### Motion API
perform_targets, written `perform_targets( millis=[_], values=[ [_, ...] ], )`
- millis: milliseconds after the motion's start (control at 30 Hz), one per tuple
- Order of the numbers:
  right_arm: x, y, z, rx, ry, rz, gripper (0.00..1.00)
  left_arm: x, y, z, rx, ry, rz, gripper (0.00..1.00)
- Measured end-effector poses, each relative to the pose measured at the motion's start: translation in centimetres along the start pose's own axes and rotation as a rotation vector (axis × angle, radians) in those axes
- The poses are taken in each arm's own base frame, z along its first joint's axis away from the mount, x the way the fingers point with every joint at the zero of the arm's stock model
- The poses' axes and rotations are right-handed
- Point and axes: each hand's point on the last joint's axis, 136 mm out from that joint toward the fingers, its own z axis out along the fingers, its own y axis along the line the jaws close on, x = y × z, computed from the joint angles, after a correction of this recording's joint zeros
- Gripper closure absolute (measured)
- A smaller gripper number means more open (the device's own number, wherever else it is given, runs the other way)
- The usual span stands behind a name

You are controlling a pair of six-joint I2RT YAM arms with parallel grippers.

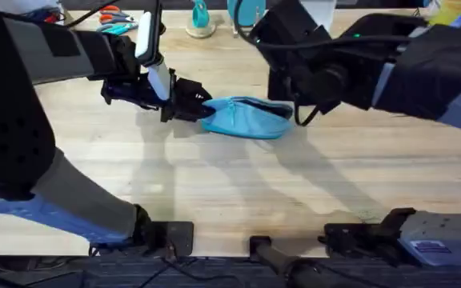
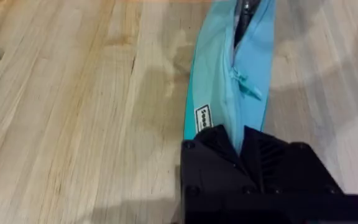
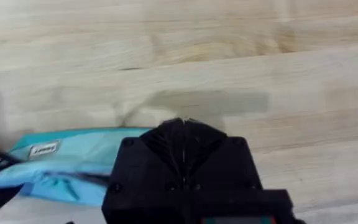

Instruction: Unzip the bag, pick up the pens from the table one at a time and place them inside, then zip the bag closed.

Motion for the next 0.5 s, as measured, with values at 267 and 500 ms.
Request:
perform_targets(
  millis=[267,500],
  values=[
    [-3.3,-2.1,-3.5,-0.055,-0.093,0.099,0.868,0.0,0.0,0.0,0.0,0.0,0.0,0.959],
    [-3.5,-0.4,-8.3,-0.188,-0.166,0.068,0.008,0.0,0.0,0.0,0.0,0.0,0.0,0.959]
  ],
)
